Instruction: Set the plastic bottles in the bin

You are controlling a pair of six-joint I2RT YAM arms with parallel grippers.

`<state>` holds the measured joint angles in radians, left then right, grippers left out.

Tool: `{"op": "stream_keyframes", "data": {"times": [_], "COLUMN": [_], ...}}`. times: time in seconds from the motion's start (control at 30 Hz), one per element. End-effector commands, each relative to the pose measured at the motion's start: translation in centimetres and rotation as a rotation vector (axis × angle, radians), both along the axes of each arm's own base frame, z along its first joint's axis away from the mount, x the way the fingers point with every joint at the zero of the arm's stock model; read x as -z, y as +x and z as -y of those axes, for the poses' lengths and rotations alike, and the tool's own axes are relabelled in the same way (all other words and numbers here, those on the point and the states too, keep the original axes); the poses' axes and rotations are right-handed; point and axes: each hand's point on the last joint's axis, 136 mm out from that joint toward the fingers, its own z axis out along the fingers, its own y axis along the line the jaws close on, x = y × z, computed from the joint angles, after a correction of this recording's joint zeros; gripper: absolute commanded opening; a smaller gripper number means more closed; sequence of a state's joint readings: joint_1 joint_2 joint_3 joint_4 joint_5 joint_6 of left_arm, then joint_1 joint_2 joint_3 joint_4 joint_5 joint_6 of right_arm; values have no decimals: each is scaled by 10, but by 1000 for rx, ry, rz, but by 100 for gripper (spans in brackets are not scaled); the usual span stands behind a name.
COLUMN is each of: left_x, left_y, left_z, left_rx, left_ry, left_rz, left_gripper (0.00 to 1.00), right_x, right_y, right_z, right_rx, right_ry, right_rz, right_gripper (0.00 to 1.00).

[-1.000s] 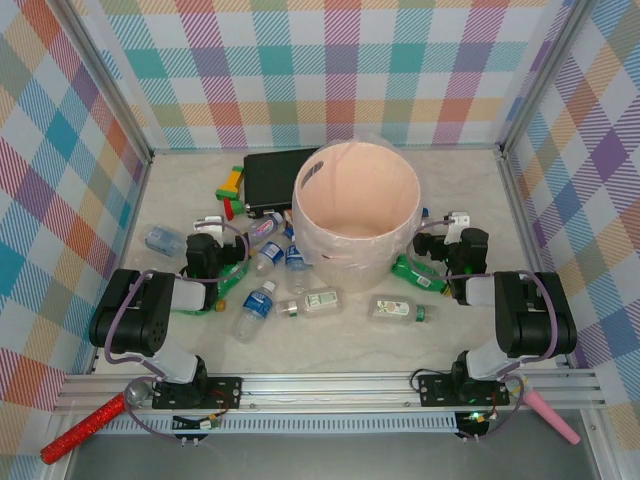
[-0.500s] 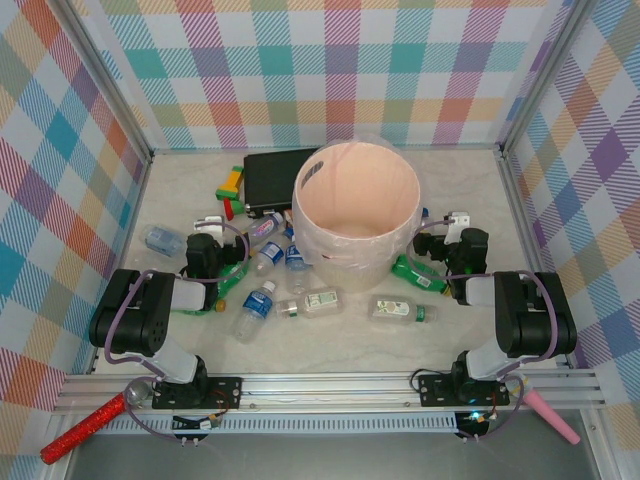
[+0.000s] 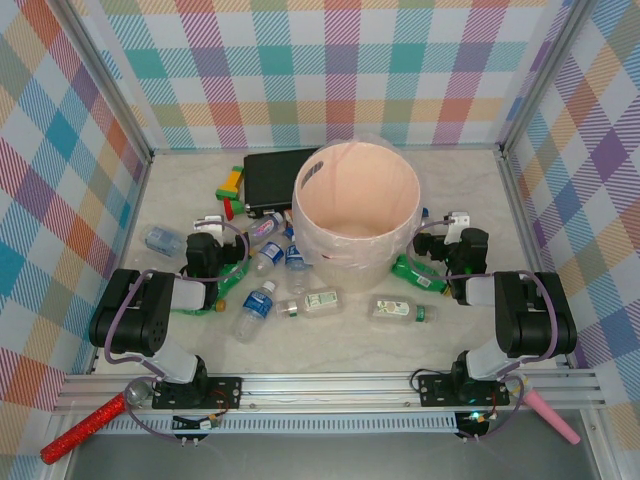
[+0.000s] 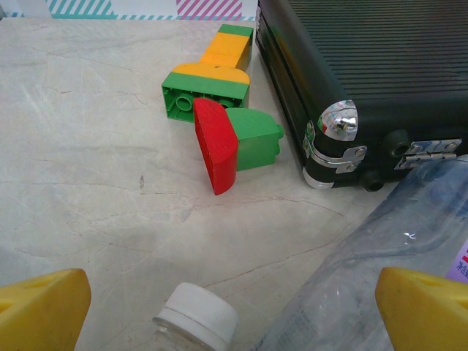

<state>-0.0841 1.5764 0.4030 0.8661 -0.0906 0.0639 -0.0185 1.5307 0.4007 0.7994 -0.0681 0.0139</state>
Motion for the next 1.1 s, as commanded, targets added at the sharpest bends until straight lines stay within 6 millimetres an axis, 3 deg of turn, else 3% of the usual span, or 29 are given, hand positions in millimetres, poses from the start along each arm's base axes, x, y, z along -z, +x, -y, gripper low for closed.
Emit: {"op": "stream_keyframes", "data": {"times": [0.0, 0.13, 0.23, 0.3, 0.4, 0.47, 0.6, 0.73, 0.83, 1.07], "left_x": [0, -5, -20, -39, -84, -112, -152, -155, -153, -159], "left_y": [3, 4, 7, 8, 4, -1, -8, -29, -36, -51], "left_z": [-2, -8, -27, -36, -44, -51, -46, -45, -34, 17], "left_rx": [-7, -43, -159, -218, -287, -366, -391, -471, -445, -229], "left_ry": [-24, -20, 9, 22, -39, -105, -192, -309, -380, -556], "left_rz": [-10, -22, -113, -126, -45, -31, -115, -226, -273, -292], "left_gripper": [100, 99, 99, 100, 100, 99, 99, 99, 100, 99], "right_x": [-9, -10, -22, -31, -53, -63, -78, -81, -90, -107], "right_y": [7, 6, 1, -4, -9, -14, -25, -49, -46, -53], "right_z": [-2, -2, 1, 6, 10, 24, 40, 63, 47, 36], "right_rx": [-4, -4, 22, 64, 103, 224, 378, 633, 537, 460], "right_ry": [-3, -2, -11, -1, 36, 109, 187, 310, 357, 353], "right_rz": [27, 32, 45, 10, 1, -17, -140, -259, -283, -294], "right_gripper": [99, 99, 99, 99, 99, 99, 99, 99, 99, 99]}}
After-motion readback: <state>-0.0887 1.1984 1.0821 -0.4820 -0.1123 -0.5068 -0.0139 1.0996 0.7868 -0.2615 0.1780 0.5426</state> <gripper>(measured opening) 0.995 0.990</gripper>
